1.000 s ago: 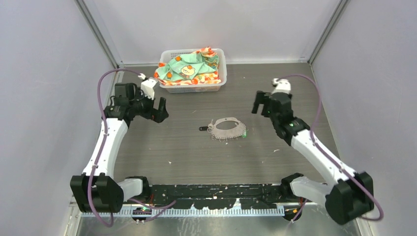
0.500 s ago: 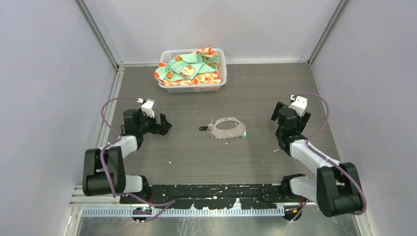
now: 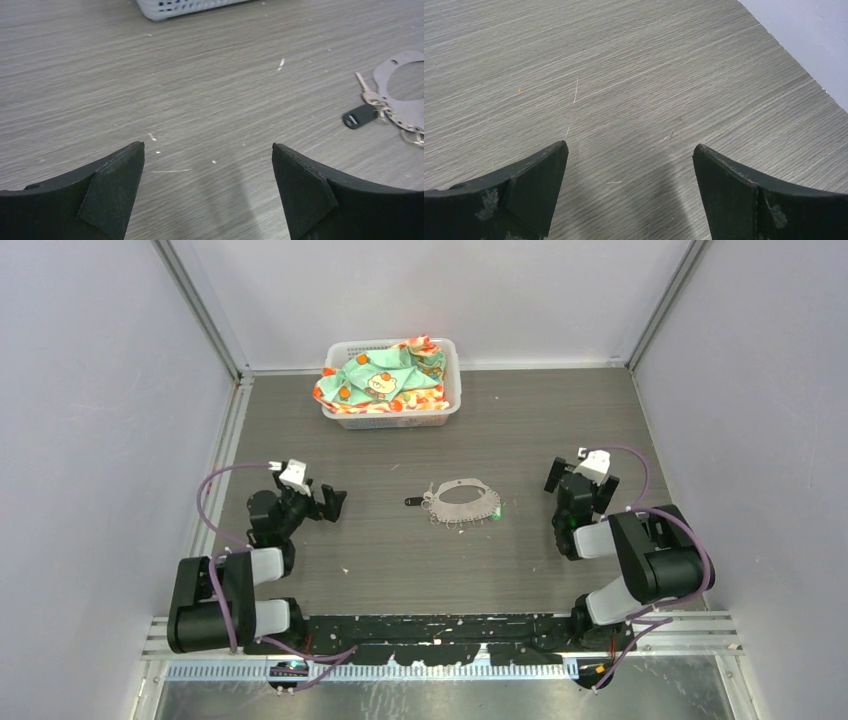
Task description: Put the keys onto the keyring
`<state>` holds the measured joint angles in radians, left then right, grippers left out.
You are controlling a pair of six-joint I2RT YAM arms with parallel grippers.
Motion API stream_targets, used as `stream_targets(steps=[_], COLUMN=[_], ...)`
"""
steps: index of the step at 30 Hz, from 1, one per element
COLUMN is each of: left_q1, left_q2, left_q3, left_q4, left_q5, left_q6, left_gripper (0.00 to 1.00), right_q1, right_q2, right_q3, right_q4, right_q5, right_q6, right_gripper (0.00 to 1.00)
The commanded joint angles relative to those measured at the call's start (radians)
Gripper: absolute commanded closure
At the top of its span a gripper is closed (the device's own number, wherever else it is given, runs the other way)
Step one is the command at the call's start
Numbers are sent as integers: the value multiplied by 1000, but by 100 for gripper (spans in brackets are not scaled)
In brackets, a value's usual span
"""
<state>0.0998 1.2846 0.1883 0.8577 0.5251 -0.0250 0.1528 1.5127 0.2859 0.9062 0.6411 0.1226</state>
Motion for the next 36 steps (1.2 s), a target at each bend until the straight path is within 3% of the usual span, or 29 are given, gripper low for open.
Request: stream_targets(steps=[1, 6, 7, 11, 36], left_q1=[26, 5, 11, -17, -54], left_q2=[25, 301, 329, 266, 272], left_q3=[-1, 27, 46, 174, 181], left_q4=[179, 421, 440, 84, 87], left_q5=[-50, -191, -170, -236, -284], left_q6=[56, -11, -29, -3, 22], left_gripper=[0, 0, 0, 0, 0], right_q1=[-9, -52, -68, -139, -138], right_q2=[2, 75, 49, 47, 44], right_q3=[-2, 19, 44, 69, 53], right_q4=[183, 200, 104, 45, 76], right_q5=[0, -108, -129, -214, -216], right_q6=[-12, -17, 15, 57, 55], right_gripper=[0, 0, 0, 0, 0])
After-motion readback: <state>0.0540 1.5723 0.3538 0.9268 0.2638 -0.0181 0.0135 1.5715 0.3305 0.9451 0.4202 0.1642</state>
